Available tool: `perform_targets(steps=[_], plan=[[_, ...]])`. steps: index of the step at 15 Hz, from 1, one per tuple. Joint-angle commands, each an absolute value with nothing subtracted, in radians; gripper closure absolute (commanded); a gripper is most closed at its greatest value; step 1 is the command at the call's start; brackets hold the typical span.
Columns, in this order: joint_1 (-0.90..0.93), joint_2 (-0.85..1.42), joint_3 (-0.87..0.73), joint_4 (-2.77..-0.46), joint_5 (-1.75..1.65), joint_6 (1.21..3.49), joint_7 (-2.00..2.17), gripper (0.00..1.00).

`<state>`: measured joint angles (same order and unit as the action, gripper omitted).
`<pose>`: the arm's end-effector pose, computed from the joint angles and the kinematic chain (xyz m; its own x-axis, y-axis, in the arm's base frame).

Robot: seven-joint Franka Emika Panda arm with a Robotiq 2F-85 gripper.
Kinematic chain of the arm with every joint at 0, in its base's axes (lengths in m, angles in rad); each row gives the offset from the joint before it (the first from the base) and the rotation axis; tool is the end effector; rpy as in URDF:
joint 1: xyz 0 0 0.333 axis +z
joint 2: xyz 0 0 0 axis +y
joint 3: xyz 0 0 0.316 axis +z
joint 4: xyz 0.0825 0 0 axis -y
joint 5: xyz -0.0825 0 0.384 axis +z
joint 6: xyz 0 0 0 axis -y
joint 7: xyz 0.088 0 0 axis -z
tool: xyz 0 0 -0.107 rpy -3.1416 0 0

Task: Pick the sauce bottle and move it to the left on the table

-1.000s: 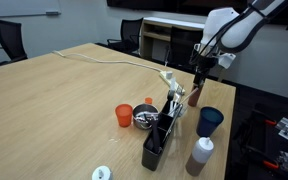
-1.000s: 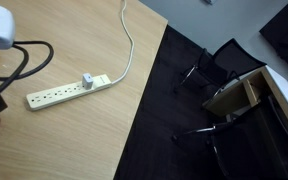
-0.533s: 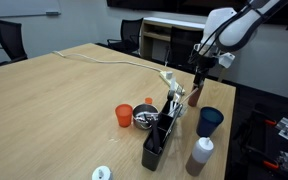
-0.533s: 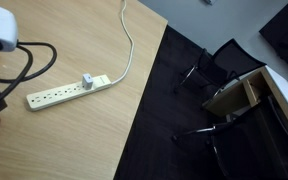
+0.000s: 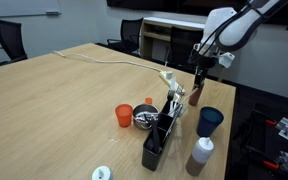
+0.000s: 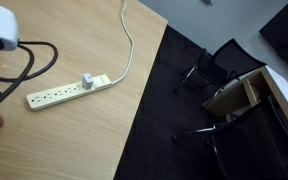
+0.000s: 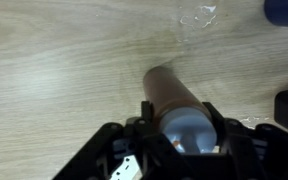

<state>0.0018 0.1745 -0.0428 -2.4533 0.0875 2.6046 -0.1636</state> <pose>0.4816 -0.0221 0.2270 0.9987 0.0478 -0.0180 0.0471 -0.9981 -0.0390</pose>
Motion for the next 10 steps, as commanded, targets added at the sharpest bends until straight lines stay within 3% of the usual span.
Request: perform_targets(steps=[1, 10], plan=[[-0.025, 0.169, -0.022, -2.447, 0.099, 2.599, -0.187, 0.73], [-0.004, 0.057, -0.023, -2.417, 0.053, 2.452, -0.139, 0.73]])
